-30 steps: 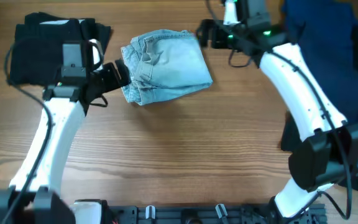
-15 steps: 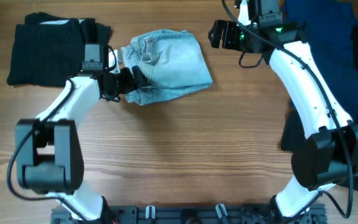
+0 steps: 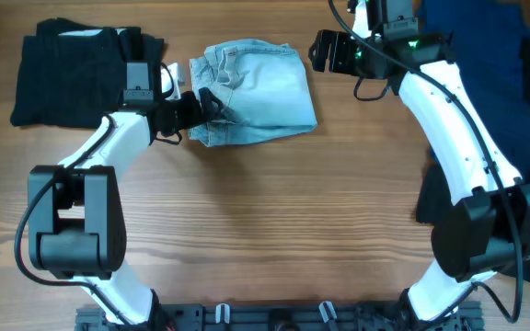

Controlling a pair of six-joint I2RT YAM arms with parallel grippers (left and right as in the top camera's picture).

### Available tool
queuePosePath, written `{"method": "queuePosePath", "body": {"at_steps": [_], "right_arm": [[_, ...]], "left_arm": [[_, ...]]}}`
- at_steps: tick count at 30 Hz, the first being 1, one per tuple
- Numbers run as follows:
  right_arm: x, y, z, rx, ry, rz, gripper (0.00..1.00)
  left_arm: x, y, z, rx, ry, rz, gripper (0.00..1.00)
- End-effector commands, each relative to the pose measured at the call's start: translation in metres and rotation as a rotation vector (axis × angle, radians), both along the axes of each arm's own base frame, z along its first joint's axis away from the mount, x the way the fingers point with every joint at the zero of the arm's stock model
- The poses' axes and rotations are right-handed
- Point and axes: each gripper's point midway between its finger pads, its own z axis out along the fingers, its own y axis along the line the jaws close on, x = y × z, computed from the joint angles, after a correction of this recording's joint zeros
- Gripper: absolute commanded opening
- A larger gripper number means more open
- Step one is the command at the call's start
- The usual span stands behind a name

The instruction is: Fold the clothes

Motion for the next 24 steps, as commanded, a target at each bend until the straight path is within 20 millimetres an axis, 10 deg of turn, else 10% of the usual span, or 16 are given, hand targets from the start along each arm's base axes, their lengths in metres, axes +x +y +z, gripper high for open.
{"method": "queuePosePath", "body": {"at_steps": [1,17,19,22,24], "right_arm": [[0.0,0.002,-0.007,0.003,0.018,0.0,1.0],[-0.003,0.001,-0.009,-0.001,0.034,0.001,1.0],[-0.003,0.002,-0.009,-0.001,0.033,0.001,1.0],[-0.003,0.001,-0.009,-0.001,0.034,0.001,1.0],[-0.003,0.001,-0.01,-0.001,0.034,0.001,1.0]], "left_arm": [[-0.003,-0.019,0.001,0.006,-0.045,-0.116,1.0],[0.005,-0.054,-0.034,0.102,-0.136,-0.278,0.96],[0.006,-0.057,-0.037,0.101,-0.141,-0.284,0.87],[0.009,-0.064,-0.038,0.097,-0.16,-0.29,0.36],[0.01,-0.067,-0.037,0.096,-0.172,-0.295,0.27]]}}
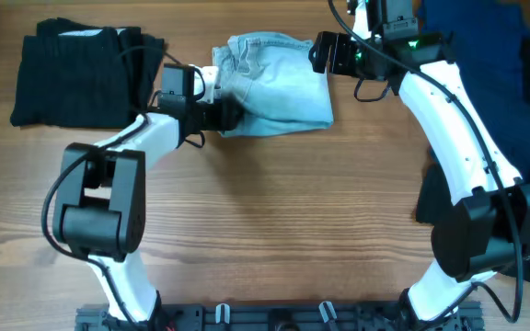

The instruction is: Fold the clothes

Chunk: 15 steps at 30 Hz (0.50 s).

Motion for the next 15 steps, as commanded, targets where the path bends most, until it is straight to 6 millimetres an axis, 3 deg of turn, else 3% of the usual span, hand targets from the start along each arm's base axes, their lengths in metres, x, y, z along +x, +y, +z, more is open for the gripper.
{"method": "queuePosePath", "body": {"at_steps": [1,4,11,12,14,15], "right_arm": [[0.0,0.002,-0.007,0.002,0.019,0.001,1.0],[0.0,0.002,-0.007,0.003,0.018,0.001,1.0],[-0.001,0.002,-0.013,0.0,0.027,-0.003,1.0],[-0.001,0.002,-0.016,-0.001,0.034,-0.005,1.0],[0.0,0.003,-0.023,0.001,0.05,-0.005,1.0],[0.002,0.004,-0.027,0.001,0.056,-0.005,1.0]], "left_arm": [[-0.001,-0.009,-0.009,0.007,-0.004,-0.025,0.25],[0.0,-0.009,-0.008,-0.004,0.004,-0.009,0.04],[-0.019,-0.004,0.006,-0.027,0.11,0.056,0.04],[-0.022,-0.004,0.012,-0.03,0.115,0.053,0.13],[-0.028,-0.003,0.03,-0.035,0.112,0.05,0.58],[-0.031,-0.002,0.041,-0.037,0.103,0.05,0.75]]}}
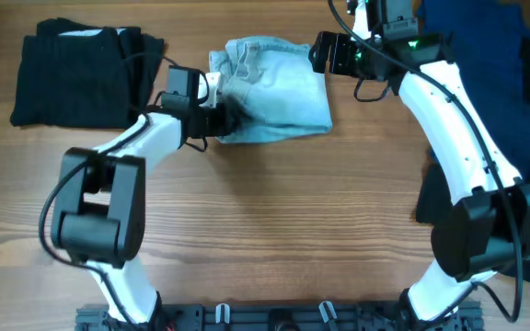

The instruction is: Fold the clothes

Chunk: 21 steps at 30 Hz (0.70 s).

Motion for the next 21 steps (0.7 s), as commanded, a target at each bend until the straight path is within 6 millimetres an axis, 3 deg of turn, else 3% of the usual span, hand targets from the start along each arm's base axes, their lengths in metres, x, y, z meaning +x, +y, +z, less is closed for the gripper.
{"method": "queuePosePath", "body": {"at_steps": [1,2,5,10,13,17,21], "right_arm": [[0.003,0.006,-0.03,0.005,0.059,0.004,1.0],[0.004,0.009,-0.033,0.012,0.06,0.016,1.0],[0.01,0.017,-0.042,0.022,0.056,0.035,1.0],[0.024,0.024,-0.059,0.026,0.042,0.041,1.0],[0.029,0.025,-0.079,0.043,0.069,0.046,1.0],[0.028,0.02,-0.098,0.061,0.123,0.029,1.0],[0.03,0.007,-0.095,0.073,0.127,-0.001,1.0]], "left_arm": [[-0.008,0.001,0.048,-0.025,-0.041,0.015,0.86],[-0.01,0.001,0.062,-0.029,-0.059,0.015,0.92],[-0.019,0.003,0.105,-0.043,-0.127,0.014,0.98],[-0.031,0.006,0.146,-0.055,-0.199,0.016,1.0],[-0.031,0.008,0.151,-0.048,-0.216,0.024,1.0],[-0.025,0.014,0.142,-0.01,-0.213,0.05,1.0],[-0.009,0.019,0.125,0.031,-0.222,0.075,1.0]]}}
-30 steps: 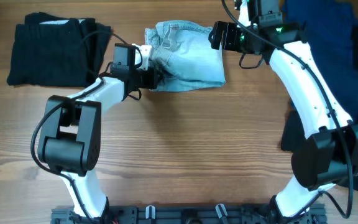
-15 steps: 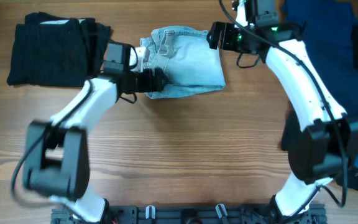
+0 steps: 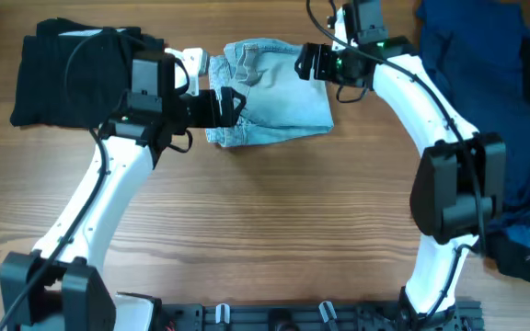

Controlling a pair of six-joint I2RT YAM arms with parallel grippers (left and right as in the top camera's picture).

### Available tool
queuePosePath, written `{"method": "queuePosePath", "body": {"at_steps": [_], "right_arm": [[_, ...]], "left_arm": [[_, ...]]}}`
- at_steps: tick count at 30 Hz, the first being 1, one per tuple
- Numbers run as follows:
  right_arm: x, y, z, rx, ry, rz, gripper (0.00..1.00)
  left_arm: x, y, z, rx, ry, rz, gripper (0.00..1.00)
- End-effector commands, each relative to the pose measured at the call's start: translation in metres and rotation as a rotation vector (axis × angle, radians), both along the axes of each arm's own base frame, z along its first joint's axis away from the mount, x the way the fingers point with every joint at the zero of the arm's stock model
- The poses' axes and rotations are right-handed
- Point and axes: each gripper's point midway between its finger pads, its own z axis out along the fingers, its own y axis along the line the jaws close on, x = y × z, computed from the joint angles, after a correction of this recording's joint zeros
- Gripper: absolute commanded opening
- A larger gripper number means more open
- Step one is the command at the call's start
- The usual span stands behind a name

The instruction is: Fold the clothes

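Folded light-blue denim shorts (image 3: pixel 279 99) lie at the back middle of the table. My left gripper (image 3: pixel 232 104) hangs over their left edge, raised, with its fingers apart and nothing between them. At the upper right edge of the shorts is my right gripper (image 3: pixel 304 62); its dark fingers blend together, so their state is unclear.
A folded black garment (image 3: pixel 67 78) lies at the back left. A pile of dark-blue clothes (image 3: pixel 495 101) covers the right side of the table. The wooden table (image 3: pixel 274 221) stretches toward the front edge.
My left arm has risen and swung so its gripper sits above the shorts' left edge with fingers apart. My right gripper has moved left and down onto the upper right edge of the shorts.
First my left gripper was at the shorts' left edge, with the shorts nearer the black garment. Later the shorts lay further right, the gripper still at their edge. Now the left gripper is lifted off and the right gripper has come to the shorts.
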Motion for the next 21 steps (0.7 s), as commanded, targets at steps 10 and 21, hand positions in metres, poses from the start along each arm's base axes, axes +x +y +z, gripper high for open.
{"method": "queuePosePath", "body": {"at_steps": [10,21], "right_arm": [[-0.009,-0.047,0.012,0.019,0.043,-0.05,1.0],[-0.01,-0.053,0.019,0.021,0.038,-0.062,1.0]], "left_arm": [[0.041,0.002,-0.106,0.129,0.052,-0.027,0.99],[0.052,-0.013,-0.11,0.117,-0.003,-0.053,0.96]]}}
